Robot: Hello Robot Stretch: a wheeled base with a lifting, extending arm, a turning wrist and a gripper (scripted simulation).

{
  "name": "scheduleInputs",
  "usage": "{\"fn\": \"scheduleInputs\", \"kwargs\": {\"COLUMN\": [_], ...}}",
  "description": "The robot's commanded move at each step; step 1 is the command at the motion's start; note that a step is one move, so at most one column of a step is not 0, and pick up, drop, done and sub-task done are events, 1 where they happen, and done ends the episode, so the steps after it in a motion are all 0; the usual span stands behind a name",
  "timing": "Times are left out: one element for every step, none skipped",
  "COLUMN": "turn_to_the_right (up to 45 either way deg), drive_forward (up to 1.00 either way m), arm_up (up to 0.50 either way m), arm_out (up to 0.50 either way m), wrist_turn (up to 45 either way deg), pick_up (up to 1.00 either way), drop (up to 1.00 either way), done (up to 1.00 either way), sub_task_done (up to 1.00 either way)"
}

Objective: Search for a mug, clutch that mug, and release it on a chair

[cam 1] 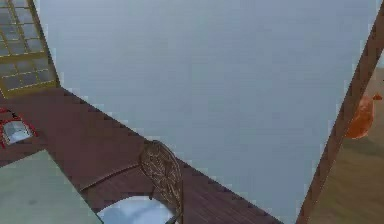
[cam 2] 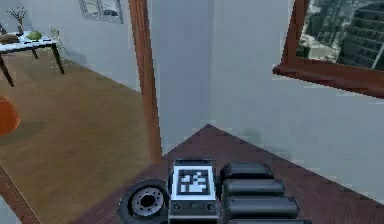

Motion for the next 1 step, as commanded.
{"fn": "scheduleInputs", "kwargs": {"turn_to_the_right": [39.0], "drive_forward": [0.00], "arm_up": [0.00], "arm_out": [0.00], "wrist_turn": [0.0], "pick_up": [0.00], "drop": [0.00], "done": [0.00], "sub_task_done": [0.00]}}
